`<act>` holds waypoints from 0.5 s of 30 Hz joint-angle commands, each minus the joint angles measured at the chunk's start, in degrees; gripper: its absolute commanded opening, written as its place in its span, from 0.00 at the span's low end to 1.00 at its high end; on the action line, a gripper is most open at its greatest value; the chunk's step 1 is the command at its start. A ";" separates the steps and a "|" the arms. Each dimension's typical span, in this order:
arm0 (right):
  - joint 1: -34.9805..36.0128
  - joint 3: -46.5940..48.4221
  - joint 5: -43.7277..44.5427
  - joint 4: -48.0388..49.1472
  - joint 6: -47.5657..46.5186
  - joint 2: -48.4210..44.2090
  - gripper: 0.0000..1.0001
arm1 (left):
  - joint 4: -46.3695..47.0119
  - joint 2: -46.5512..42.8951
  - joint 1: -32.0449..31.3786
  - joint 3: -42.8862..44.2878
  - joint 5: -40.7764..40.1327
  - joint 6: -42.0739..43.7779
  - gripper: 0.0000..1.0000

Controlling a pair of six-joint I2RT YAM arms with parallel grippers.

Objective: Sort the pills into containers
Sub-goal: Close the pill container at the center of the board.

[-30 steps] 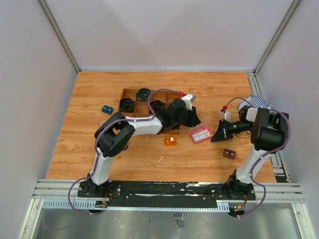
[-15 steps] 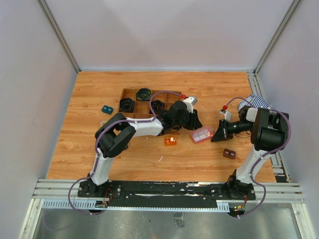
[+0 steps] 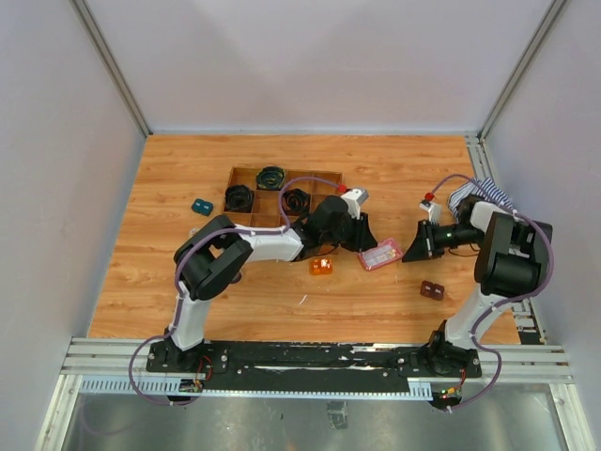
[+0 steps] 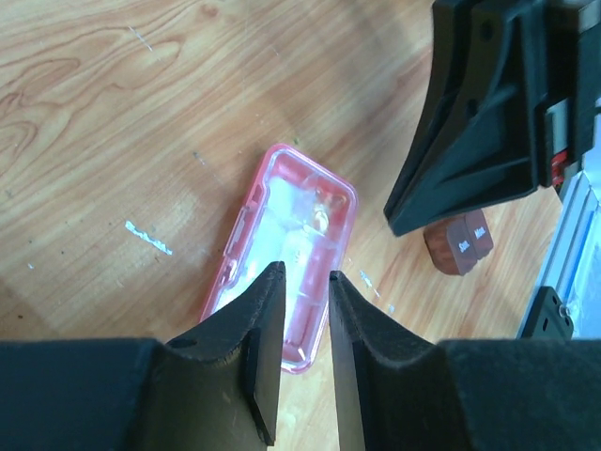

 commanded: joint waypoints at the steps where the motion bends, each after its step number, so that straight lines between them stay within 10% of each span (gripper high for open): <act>1: -0.29 1.59 -3.57 -2.62 -5.59 -7.71 0.10 | 4.54 -3.63 -0.74 -2.35 1.88 0.34 0.30; 15: 17.77 -0.46 19.89 14.50 3.24 -19.19 0.10 | 5.02 0.81 -1.58 -1.31 1.60 -0.60 0.24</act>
